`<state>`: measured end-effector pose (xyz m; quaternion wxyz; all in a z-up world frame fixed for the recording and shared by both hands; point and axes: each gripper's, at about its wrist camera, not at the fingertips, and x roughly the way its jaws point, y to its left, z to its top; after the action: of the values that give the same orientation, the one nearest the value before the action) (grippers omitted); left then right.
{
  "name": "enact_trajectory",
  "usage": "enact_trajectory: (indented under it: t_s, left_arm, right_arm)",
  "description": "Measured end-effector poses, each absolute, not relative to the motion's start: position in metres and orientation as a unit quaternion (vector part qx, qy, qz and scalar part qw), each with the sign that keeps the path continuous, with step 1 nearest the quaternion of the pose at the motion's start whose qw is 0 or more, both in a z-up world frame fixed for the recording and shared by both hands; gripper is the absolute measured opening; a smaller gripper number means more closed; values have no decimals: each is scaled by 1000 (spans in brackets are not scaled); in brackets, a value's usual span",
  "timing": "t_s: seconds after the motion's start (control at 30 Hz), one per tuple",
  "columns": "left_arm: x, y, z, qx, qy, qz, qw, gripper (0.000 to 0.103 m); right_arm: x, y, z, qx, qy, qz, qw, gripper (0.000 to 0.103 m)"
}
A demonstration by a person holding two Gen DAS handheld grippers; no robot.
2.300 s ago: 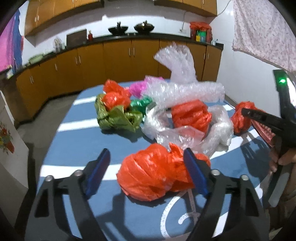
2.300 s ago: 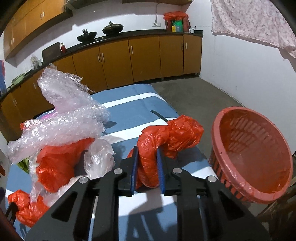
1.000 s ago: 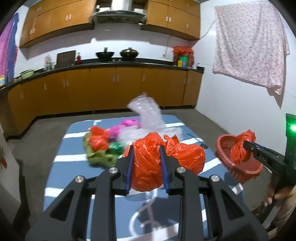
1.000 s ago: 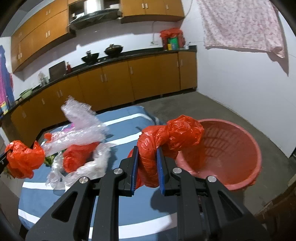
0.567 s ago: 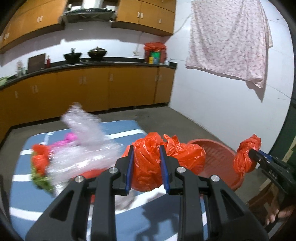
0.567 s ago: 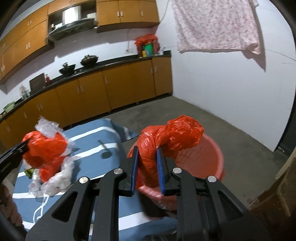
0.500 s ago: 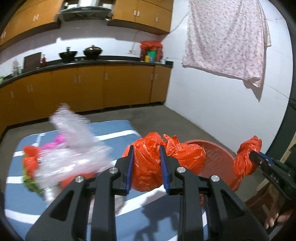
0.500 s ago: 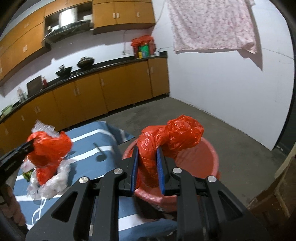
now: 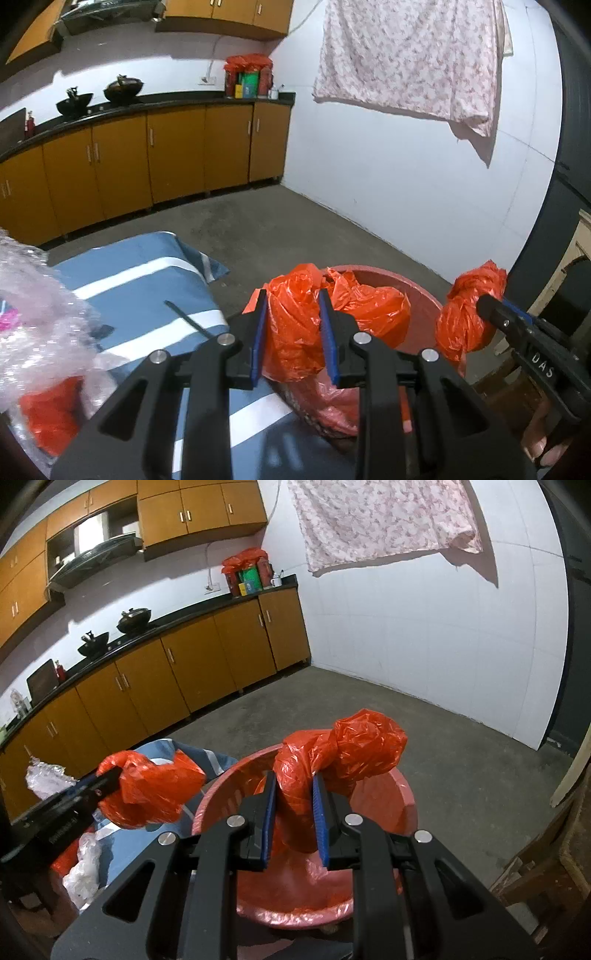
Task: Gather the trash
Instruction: 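Open both tools over the red basket to drop the orange bags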
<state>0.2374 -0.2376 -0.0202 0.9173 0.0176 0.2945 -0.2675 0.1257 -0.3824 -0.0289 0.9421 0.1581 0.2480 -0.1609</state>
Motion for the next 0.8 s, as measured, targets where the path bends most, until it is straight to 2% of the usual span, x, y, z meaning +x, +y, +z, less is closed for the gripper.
enact_trajectory:
  t_s: [0.37,0.43,0.5,0.53,0.7,0.77,0.8]
  left_arm:
    - [254,-267,-47,17,323,-288,901,29]
    - [258,-271,-50,19,328,-291,899,34]
    - [260,-268,-54,18,333,-288,898,46]
    - [260,-267,-55,16,334,-287,898,52]
    - [261,-251,-54,7,340,-268,902,59]
    - [257,-239,-50,4,335,-254,907,65]
    - [254,-232,-47,4,331,-247,911,67]
  right_arm:
    - [141,-400,-33,177,238,-168,940,19]
    - [142,-402,-33,181,236,-162,941,21]
    - [141,-402,-35,188,237,-154,941,24]
    - [141,-403,-35,190,239,-153,940,29]
    - [128,-404,-34,197,233,-161,939,55]
    - [122,-402,-33,191,228,-166,940,67]
    - [120,-400,-32,187,227,-169,941,70]
